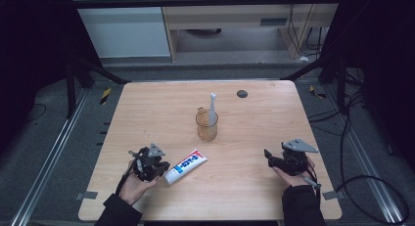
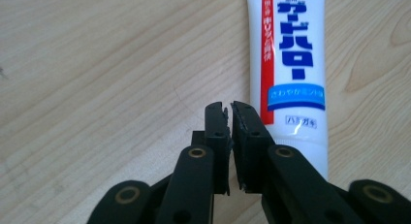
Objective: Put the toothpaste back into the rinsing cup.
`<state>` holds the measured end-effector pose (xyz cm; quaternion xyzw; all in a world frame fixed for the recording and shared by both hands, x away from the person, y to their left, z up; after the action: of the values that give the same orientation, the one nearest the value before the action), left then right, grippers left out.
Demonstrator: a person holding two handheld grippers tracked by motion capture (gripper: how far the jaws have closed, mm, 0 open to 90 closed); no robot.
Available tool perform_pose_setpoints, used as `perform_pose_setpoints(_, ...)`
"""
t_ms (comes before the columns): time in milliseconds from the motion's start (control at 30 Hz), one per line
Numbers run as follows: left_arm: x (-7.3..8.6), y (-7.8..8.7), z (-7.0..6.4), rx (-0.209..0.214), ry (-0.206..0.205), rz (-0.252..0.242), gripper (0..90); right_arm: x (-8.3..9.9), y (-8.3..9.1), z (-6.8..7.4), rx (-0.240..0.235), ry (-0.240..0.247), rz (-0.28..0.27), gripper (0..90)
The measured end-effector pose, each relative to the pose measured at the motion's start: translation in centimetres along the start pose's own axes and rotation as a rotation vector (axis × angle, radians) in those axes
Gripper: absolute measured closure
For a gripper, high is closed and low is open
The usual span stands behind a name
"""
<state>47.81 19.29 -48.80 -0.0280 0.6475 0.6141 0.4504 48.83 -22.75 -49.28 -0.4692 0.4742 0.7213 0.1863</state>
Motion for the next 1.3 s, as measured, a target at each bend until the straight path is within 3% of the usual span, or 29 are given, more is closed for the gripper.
perform_pose_setpoints(167,-1.9,1.5,-0.1,-0.001,0.001,-0.046,79.1,0.0,0.1,0.0,0.001,-0.008,0.001,27.2)
perform_pose_setpoints(400,-3.2,2.1,-0.8,0.024,-0.025,-0.033,61.9,0.0,0.2,-0.1,0.002,-0.011,-0.004,27.1)
perform_pose_setpoints(600,-4.3,2.1,-1.5,0.015,-0.054,-0.039,53.3,-0.1,0.4,-0.1,0.006,-0.007,-0.007,26.9)
perform_pose_setpoints(867,-4.8,0.5,-3.1,0.025,-0.122,0.027,45.0,-0.1,0.5,-0.1,0.003,-0.013,-0.005,26.6)
perform_pose_setpoints(1300,-3.6,-2.1,-3.8,0.057,-0.155,0.128,43.8,0.1,0.3,-0.3,0.000,-0.015,0.005,26.6)
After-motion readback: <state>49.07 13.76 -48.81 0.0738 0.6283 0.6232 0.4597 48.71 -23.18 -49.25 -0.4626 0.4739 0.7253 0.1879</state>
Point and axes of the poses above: each handheld gripper's, and its own axes: y roughly backward along the jaws, x roughly out of its underside, z roughly to its left, the point moved 4 cm from there along -y, roughly forward along the jaws, and after that the axes turned 11 degrees about -x, right-handed, at the moved point
